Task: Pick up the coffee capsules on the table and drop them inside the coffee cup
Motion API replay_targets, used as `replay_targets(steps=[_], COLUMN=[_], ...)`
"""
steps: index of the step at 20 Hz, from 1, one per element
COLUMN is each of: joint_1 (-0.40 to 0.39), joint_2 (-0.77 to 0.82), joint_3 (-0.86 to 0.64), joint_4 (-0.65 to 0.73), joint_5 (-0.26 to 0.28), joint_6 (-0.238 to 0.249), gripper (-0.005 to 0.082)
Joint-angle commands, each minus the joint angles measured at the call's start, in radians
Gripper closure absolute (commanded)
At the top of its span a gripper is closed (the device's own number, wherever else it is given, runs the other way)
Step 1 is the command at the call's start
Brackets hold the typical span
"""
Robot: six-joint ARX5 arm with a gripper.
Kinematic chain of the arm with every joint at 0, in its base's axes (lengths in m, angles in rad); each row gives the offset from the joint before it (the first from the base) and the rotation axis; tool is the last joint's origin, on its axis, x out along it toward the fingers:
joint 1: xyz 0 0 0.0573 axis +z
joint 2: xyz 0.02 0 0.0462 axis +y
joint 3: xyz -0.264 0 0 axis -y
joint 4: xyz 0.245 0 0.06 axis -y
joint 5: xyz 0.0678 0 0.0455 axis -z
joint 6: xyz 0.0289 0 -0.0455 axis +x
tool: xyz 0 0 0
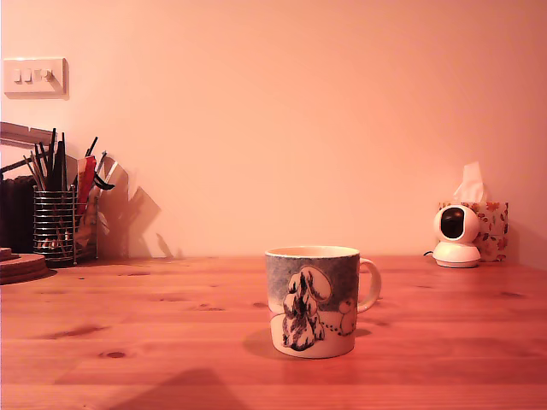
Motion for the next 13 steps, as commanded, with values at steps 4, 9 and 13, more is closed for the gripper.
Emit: replay_targets(steps=[4, 9, 13], joint_1=[0.003, 0.003, 0.003], joint_2=[-0.003, -0.003, -0.003], joint_3=[-0.024, -0.024, -0.024], joint_4=[0.007, -0.029, -0.091], joint_5=[0.005, 0.005, 0.008], joint_6=[-0.005, -0.005, -0.005], gripper=[0.0792, 0.0792, 0.0792])
